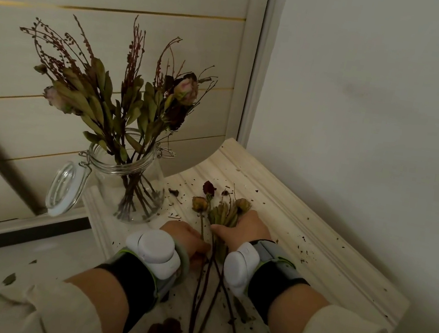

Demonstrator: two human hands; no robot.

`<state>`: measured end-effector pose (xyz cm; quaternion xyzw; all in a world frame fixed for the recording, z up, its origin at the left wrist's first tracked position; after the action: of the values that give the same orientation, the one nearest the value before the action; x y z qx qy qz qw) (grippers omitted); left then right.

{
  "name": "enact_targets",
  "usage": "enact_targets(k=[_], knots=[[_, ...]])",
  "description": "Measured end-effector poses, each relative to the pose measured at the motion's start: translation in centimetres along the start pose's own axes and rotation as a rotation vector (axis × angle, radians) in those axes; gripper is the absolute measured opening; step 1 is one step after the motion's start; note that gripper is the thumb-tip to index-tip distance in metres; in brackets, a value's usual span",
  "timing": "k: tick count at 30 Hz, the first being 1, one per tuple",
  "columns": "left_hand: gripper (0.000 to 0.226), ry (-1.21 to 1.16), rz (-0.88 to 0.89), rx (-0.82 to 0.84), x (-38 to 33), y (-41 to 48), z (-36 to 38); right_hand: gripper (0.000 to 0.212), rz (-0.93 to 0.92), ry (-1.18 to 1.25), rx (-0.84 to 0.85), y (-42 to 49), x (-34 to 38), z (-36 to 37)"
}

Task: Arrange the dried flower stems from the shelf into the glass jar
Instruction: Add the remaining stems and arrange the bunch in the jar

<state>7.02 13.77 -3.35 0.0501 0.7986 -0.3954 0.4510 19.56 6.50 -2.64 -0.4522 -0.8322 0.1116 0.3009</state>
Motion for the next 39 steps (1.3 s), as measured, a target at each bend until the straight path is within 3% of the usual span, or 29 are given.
enact_targets(k=[2,5,10,13,16,20,25,34,39], knots=[[0.023,0.014,0.013,-0.002,-0.1,-0.1,0.1,0.067,0.005,-0.005,-0.001,0.3,0.2,0.6],[0.021,-0.028,-0.001,-0.006,0.0,-0.5,0.2,0.024,0.017,-0.021,-0.017,0.1,0.1,0.7],[0.017,-0.187,-0.017,-0.016,-0.1,-0.9,0.1,0.04,0.031,-0.043,0.006,-0.6,0.1,-0.2],[0.012,-0.298,-0.036,0.007,-0.3,-1.5,0.2,0.02,-0.001,0.014,0.066,-1.6,-0.1,-1.1],[0.018,-0.355,-0.037,0.043,-1.0,-2.2,0.4,0.033,-0.032,0.192,0.071,-2.1,-0.6,-2.1],[0.015,-0.419,-0.024,0.092,-2.5,-3.5,0.4,0.013,-0.011,0.407,0.056,-3.1,-1.0,-3.4],[0.018,-0.478,0.041,0.135,-5.4,-6.4,-0.6,0.017,-0.005,0.615,0.069,-5.6,-0.6,-5.8],[0.01,-0.49,0.22,0.09,-9.1,-10.7,-5.9,0.022,-0.078,0.688,0.022,-8.9,0.8,-9.0],[0.009,-0.533,0.36,-0.013,-11.1,-12.7,-9.4,0.024,-0.144,0.724,0.014,-10.3,2.9,-9.5]])
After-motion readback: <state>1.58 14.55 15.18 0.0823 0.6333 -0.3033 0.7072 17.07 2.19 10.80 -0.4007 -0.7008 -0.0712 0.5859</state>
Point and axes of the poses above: each hand's wrist, its own y-axis towards the middle knuckle, its own z-axis out of the palm, x = y × z, the point moved 6 cm from there along y, towards the middle knuckle, and after that the axes turned 12 degrees about -y, right-handed, at the moved point
